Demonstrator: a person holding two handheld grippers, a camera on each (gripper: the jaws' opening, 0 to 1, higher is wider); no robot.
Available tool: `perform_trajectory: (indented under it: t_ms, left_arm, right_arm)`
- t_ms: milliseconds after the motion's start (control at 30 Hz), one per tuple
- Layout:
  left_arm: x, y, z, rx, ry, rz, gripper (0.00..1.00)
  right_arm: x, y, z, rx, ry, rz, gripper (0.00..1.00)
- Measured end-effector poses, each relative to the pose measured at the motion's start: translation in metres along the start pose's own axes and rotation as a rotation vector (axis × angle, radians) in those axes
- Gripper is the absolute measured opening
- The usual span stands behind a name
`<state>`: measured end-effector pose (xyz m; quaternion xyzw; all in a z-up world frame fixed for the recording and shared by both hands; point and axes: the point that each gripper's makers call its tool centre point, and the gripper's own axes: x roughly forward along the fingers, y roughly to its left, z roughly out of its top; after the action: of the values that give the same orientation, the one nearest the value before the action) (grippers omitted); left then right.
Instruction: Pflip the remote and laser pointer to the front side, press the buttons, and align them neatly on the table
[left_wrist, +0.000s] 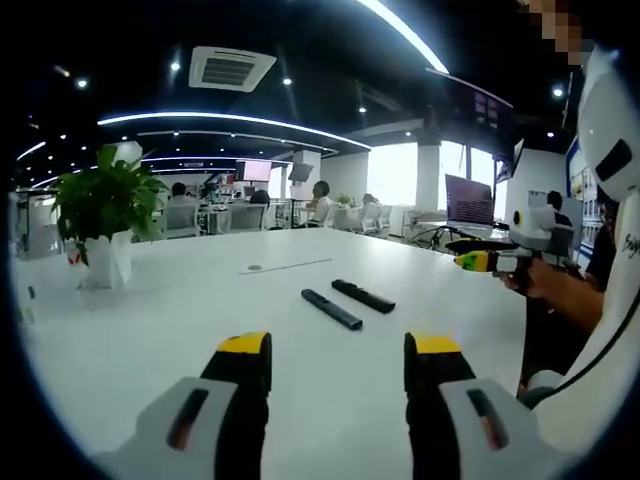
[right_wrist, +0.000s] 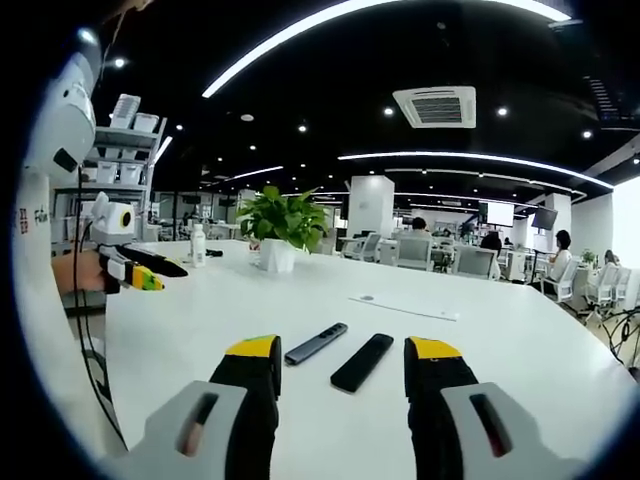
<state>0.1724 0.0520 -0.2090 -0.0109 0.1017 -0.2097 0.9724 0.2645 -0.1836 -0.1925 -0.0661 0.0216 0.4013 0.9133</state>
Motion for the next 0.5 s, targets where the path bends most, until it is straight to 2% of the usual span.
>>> perform_trajectory:
  t_ms: [500]
  left_arm:
    - [0.0002, 0.0039, -0.0046, -0.003, 0.013, 0.004, 0.53]
  right_arm:
    - [0.0026, 0.0009, -0.0007, -0.007, 0.005, -0.003, 0.52]
